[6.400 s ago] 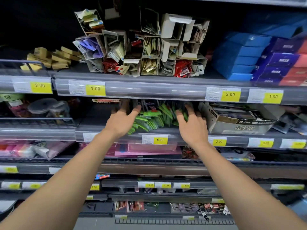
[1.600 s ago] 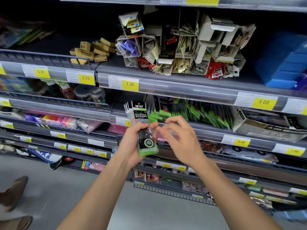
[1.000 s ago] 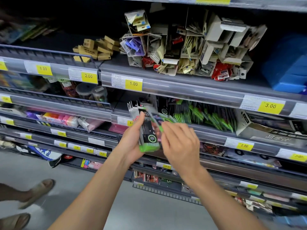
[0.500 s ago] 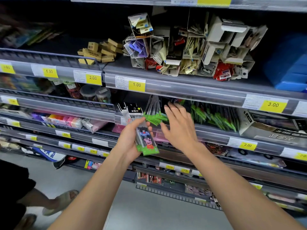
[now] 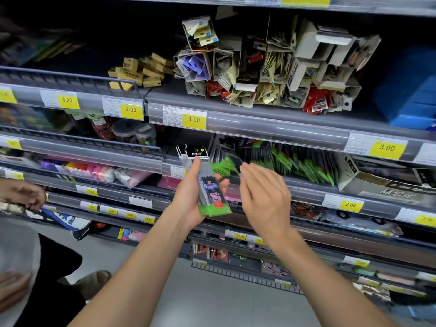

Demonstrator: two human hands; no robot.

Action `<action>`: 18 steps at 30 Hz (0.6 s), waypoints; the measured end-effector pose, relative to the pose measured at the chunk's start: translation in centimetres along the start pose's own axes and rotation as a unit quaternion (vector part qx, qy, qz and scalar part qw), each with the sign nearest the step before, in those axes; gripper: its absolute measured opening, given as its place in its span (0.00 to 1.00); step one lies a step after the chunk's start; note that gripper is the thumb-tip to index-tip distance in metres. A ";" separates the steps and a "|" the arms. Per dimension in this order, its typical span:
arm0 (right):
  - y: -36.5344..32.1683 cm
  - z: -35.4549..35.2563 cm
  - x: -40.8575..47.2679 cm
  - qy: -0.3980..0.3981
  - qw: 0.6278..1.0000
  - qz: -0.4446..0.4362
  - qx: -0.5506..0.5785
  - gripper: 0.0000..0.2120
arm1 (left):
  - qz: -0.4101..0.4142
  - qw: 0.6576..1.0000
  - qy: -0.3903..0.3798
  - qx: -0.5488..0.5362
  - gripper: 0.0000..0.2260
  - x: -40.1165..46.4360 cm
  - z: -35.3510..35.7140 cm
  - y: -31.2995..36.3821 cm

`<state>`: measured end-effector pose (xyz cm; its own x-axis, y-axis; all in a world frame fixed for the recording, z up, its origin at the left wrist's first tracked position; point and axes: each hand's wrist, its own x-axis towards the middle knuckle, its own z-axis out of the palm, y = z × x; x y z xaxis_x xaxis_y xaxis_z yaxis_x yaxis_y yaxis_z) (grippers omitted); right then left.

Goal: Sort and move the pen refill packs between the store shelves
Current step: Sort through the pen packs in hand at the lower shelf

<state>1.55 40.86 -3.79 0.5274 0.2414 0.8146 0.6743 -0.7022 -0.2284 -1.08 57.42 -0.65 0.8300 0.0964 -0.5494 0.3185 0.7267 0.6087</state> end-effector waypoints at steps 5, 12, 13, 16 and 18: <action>-2.6 -4.2 -3.6 -0.006 0.995 -0.067 0.077 0.11 | -0.029 0.999 -0.024 0.033 0.39 -0.3 1.3 -0.6; -1.0 -7.2 -4.4 -0.119 0.981 -0.084 0.127 0.14 | -0.038 0.995 -0.082 0.036 0.30 -1.4 3.6 -2.2; -0.5 -7.5 -4.1 -0.118 0.981 -0.086 0.126 0.13 | -0.037 0.993 -0.096 0.053 0.21 -1.6 3.8 -2.6; 0.5 -8.1 -3.3 -0.118 0.981 -0.096 0.119 0.12 | -0.050 0.988 -0.117 0.089 0.09 -2.2 4.7 -3.8; 0.7 -8.7 -3.0 -0.118 0.982 -0.105 0.107 0.12 | -0.048 0.989 -0.116 0.074 0.06 -2.5 5.1 -4.3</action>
<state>-4.07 33.83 -1.69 0.4542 0.5321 0.7146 0.8605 -0.4698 -0.1971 -2.17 50.54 1.01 0.8694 -0.1398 -0.4738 0.4511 0.6156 0.6461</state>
